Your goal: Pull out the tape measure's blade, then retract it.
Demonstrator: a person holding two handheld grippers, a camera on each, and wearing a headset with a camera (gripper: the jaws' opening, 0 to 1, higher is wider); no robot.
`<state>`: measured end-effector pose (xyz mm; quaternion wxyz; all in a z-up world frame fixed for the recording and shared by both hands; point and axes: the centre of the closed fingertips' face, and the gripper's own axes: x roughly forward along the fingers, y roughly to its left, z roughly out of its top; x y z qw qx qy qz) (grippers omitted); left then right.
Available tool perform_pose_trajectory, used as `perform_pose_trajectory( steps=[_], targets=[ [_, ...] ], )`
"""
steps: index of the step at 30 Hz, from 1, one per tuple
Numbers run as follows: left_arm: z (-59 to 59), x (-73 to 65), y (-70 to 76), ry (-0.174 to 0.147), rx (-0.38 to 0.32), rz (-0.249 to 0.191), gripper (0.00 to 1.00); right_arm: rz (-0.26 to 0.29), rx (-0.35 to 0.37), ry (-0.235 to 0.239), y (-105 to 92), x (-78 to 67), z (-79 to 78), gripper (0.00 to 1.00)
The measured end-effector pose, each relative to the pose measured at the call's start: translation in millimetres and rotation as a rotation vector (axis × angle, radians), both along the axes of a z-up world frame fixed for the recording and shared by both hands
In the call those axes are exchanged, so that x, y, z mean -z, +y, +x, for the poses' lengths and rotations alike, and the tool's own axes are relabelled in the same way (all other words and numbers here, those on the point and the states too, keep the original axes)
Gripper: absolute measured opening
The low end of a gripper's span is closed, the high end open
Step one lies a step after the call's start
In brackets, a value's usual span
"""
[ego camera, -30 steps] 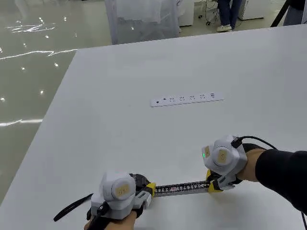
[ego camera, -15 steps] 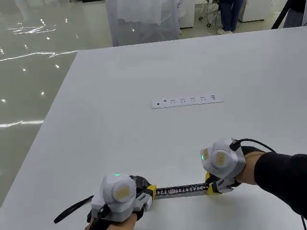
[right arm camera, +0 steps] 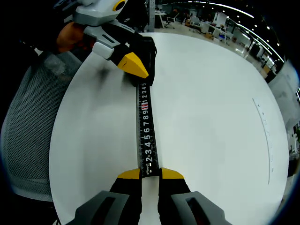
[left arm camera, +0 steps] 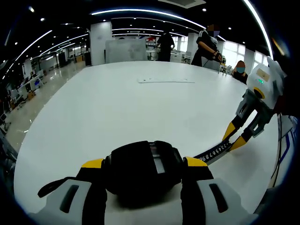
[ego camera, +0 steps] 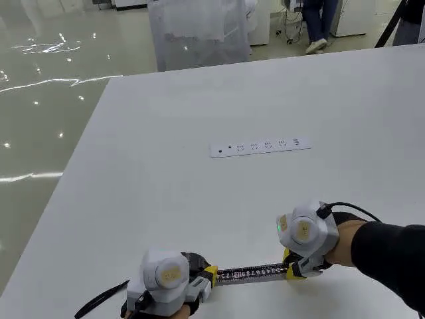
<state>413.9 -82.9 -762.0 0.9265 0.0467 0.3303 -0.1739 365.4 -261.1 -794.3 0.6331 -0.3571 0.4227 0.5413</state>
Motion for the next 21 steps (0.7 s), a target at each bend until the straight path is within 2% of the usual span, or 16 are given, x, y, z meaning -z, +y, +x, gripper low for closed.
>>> perform_pose_trajectory(
  steps=[21],
  targets=[
    [0.7, 0.5, 0.6, 0.003, 0.009, 0.014, 0.58, 0.012, 0.005, 0.002, 9.6, 1.1, 1.8, 0.07]
  ],
)
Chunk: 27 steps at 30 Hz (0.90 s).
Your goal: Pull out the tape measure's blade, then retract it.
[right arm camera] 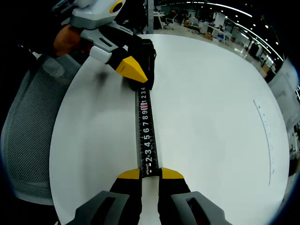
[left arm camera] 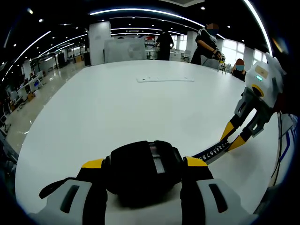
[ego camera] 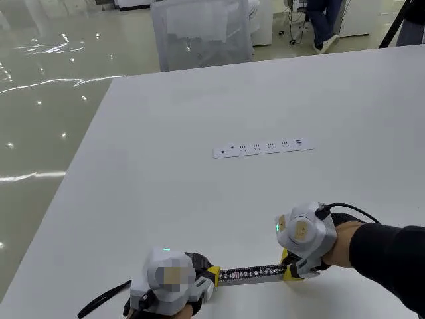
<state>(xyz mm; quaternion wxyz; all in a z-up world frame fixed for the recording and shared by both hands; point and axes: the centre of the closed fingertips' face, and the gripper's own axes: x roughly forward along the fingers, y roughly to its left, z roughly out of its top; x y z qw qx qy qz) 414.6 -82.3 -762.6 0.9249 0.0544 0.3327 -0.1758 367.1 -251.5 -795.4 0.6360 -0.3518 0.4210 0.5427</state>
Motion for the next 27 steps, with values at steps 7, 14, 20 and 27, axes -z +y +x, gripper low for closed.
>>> perform_pose_trajectory(
  steps=[7, 14, 20, 27],
  targets=[
    [0.6, -0.2, 0.3, -0.002, -0.003, 0.001, 0.58, -0.001, 0.001, 0.001, 2.1, 0.0, 0.1, 0.07],
    [-0.1, -0.5, -0.4, -0.005, -0.006, 0.000, 0.59, -0.003, 0.005, 0.002, 3.9, 0.7, 0.7, 0.07],
    [-0.9, -0.2, -0.4, -0.009, -0.007, 0.000, 0.59, -0.005, 0.008, 0.002, 5.7, 0.5, 1.0, 0.07],
    [-0.8, 0.3, 0.0, -0.009, -0.005, 0.003, 0.59, -0.007, 0.009, 0.002, 7.9, 0.2, 1.0, 0.07]
  ],
)
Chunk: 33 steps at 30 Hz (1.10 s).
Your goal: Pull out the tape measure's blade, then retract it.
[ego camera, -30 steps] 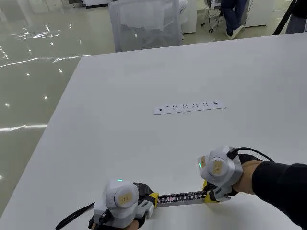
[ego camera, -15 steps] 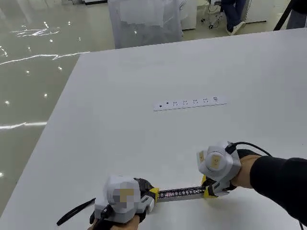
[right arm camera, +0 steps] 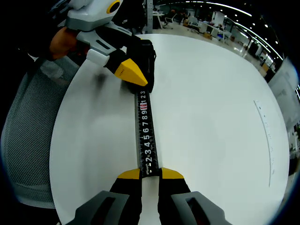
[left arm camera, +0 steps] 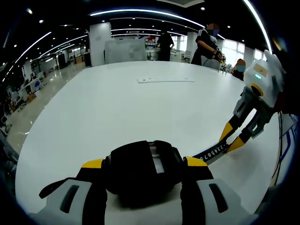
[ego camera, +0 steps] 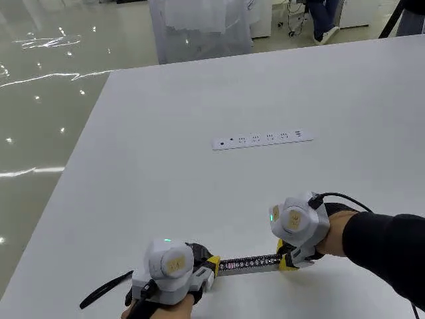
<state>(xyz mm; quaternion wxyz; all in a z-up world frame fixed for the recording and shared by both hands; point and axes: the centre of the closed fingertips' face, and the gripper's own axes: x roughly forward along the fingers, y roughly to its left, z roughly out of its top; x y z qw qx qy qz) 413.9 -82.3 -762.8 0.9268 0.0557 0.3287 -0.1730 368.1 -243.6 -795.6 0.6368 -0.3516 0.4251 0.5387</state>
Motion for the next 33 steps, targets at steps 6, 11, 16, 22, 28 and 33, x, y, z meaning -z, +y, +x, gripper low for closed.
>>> perform_pose_trajectory(
  steps=[6, 11, 16, 22, 28, 33],
  targets=[
    [0.5, 0.1, 0.0, -0.002, 0.003, 0.002, 0.59, -0.001, 0.003, -0.001, 1.7, 0.2, 0.3, 0.07],
    [0.5, 0.3, -0.5, 0.004, 0.005, 0.006, 0.59, -0.002, 0.003, -0.003, 2.9, 0.2, 0.2, 0.07],
    [-0.1, 0.1, -0.6, 0.001, 0.004, 0.009, 0.59, -0.004, 0.002, -0.005, 4.3, 0.2, -0.2, 0.07],
    [-0.3, 0.1, -0.8, 0.001, 0.006, 0.012, 0.59, -0.005, -0.001, -0.003, 5.8, 0.2, -0.1, 0.07],
    [0.0, -0.2, -0.9, -0.014, 0.011, 0.021, 0.59, 0.000, -0.002, -0.006, 7.4, 0.0, 0.2, 0.07],
    [-0.6, 0.6, -0.8, -0.023, 0.017, 0.043, 0.60, 0.003, 0.002, -0.007, 9.3, 0.1, 0.3, 0.07]
  ],
)
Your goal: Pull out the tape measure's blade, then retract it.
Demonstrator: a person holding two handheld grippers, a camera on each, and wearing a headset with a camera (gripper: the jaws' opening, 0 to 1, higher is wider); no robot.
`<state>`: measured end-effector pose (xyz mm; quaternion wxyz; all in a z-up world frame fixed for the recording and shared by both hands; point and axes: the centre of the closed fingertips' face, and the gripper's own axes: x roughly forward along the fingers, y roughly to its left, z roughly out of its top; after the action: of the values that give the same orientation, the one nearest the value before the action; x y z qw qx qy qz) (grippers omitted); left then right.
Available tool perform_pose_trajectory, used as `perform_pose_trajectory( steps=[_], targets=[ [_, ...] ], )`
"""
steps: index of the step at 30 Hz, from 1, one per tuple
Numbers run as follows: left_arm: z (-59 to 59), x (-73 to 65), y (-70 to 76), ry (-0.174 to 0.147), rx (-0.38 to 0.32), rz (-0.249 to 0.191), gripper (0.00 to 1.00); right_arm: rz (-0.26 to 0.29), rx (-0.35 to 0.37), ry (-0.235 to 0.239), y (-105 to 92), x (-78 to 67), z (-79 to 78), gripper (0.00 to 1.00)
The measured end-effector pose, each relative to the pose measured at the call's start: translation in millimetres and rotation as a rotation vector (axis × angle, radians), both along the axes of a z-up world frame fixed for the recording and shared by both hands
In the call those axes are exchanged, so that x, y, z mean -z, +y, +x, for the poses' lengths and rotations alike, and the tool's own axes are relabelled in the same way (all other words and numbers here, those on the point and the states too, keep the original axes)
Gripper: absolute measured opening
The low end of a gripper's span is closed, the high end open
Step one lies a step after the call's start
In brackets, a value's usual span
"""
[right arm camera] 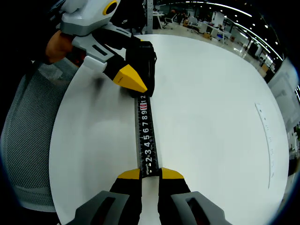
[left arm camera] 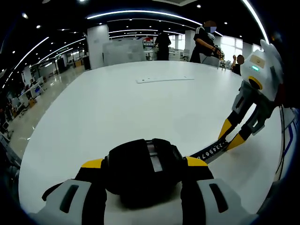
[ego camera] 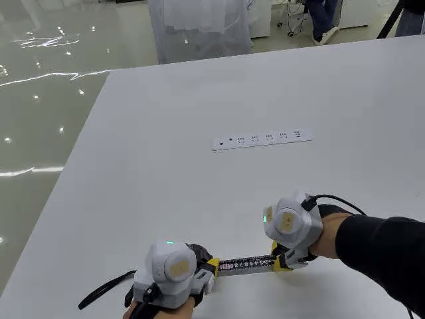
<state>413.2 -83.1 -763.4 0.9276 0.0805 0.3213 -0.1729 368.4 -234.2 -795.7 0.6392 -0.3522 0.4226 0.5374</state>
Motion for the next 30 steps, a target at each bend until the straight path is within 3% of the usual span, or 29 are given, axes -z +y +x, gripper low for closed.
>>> perform_pose_trajectory(
  steps=[12, 30],
  targets=[
    [0.2, 1.9, 0.1, 0.020, 0.012, 0.004, 0.59, 0.002, -0.005, 0.002, 4.1, 0.3, 1.2, 0.07],
    [-0.2, 1.8, 0.6, 0.020, 0.009, -0.005, 0.59, 0.009, 0.002, 0.000, 12.0, -0.6, 2.3, 0.07]
  ],
)
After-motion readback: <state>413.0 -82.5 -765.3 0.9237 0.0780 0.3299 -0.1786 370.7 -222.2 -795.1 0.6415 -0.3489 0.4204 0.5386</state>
